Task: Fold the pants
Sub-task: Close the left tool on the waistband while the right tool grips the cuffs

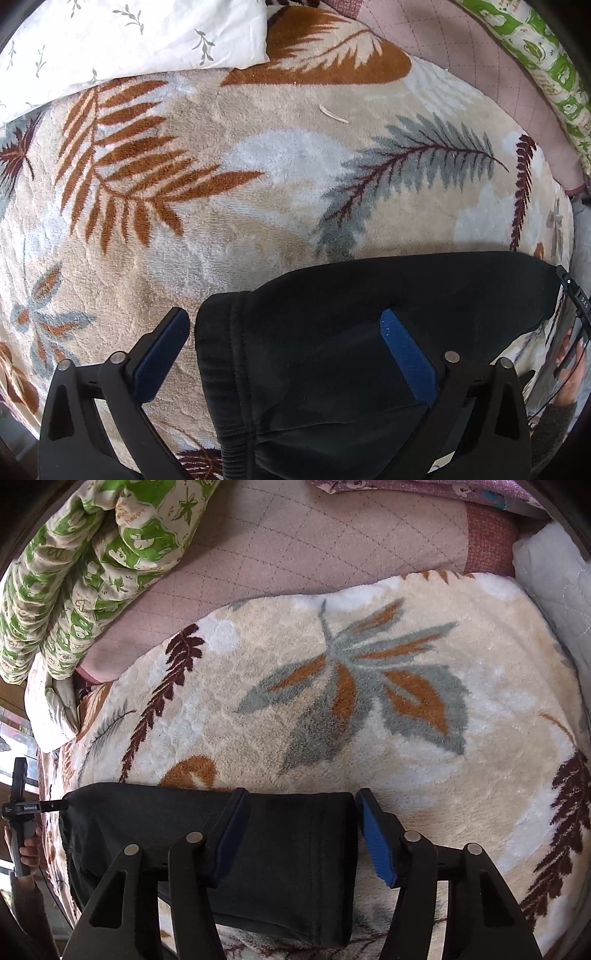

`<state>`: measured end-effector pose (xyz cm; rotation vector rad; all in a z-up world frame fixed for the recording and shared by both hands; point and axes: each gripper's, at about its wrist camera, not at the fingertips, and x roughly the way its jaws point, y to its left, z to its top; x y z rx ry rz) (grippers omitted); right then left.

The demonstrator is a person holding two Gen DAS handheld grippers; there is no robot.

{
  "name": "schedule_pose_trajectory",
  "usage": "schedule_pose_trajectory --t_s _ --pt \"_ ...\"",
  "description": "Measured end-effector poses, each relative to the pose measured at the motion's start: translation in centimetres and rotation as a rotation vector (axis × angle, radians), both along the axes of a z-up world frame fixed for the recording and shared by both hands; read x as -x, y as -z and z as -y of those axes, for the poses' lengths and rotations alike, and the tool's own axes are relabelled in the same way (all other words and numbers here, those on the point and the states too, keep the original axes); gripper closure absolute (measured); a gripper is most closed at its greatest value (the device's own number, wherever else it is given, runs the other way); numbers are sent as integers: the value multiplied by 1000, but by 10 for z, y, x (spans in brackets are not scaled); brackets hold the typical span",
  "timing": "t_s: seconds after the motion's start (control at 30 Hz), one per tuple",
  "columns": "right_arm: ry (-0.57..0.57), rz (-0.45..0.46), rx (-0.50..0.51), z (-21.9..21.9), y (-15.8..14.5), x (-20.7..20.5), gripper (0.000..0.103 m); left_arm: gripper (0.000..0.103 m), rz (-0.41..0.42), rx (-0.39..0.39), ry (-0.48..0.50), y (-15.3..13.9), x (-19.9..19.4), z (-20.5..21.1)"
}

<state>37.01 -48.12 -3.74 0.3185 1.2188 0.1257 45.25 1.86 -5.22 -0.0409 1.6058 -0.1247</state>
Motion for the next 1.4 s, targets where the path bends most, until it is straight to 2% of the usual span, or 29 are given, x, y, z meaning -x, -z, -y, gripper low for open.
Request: schedule_pose_trajectory --t_s 0.03,0.07,0.1,0.13,0.17,0.23,0.43,0.6,0.77,0.93,1.17,1.4 --pt "2 -2 -1 1 0 0 49 22 -6 1 -1 1 0 2" --pt "3 -6 2 2 0 0 56 30 -26 -2 -4 1 -2 3" --pt "-1 -8 10 2 0 0 61 44 -37 -9 -9 4 -3 1" --pt "-7 -12 16 1 0 0 72 57 -48 -18 -13 5 -4 1" --pt "-11 -16 12 2 1 1 78 60 -52 -20 -14 7 -3 0" --pt "-16 -7 14 2 0 4 80 67 -36 -25 -13 3 -4 -2" --pt "-34 54 65 -8 -15 11 84 72 43 -47 -5 -31 -2 11" --pt "-59 112 94 -12 -37 24 84 72 133 -72 -2 -67 16 18" --pt "-83 159 119 -17 -56 43 84 73 193 -75 -15 -91 36 14" --pt "-100 192 136 -23 -73 69 84 75 236 -74 -30 -86 70 -22" --pt "-108 235 142 -30 -96 112 84 75 300 -81 -30 -100 113 -24" --pt "-126 263 160 -42 -105 165 84 75 342 -77 -34 -108 155 -30"
